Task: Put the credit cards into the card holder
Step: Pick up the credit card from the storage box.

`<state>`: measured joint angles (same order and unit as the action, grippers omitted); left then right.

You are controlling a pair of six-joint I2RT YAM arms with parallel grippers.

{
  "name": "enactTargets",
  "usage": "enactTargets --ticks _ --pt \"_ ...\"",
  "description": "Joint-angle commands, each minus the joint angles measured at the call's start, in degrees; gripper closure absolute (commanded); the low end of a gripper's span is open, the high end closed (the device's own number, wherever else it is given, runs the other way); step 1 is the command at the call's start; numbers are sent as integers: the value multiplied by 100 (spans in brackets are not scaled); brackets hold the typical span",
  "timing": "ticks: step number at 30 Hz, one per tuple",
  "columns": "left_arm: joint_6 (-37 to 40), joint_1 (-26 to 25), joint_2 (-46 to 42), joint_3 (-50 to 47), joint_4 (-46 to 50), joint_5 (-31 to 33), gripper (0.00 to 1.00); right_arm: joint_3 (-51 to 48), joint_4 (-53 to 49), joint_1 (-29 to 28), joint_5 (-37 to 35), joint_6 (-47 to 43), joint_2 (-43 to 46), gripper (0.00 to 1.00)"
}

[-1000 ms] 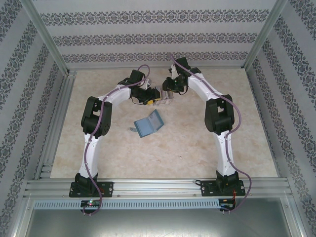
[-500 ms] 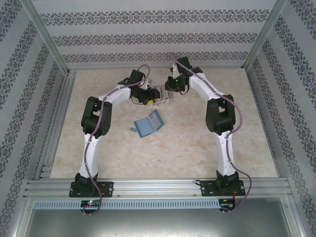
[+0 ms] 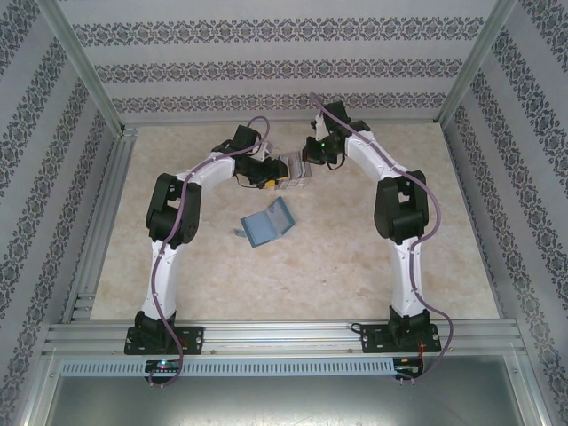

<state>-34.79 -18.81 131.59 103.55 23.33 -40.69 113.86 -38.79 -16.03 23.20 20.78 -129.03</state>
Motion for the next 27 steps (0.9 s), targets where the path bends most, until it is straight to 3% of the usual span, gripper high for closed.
enactTargets --ticks 1,20,27 --pt "16 -103 42 197 158 -12 49 -105 -25 15 141 -89 475 94" --pt "180 -55 -693 -261 118 283 49 -1147 254 304 -2 -460 1634 100" --pt "211 66 -1456 -1170 -171 423 49 -1834 537 336 604 -452 2377 100"
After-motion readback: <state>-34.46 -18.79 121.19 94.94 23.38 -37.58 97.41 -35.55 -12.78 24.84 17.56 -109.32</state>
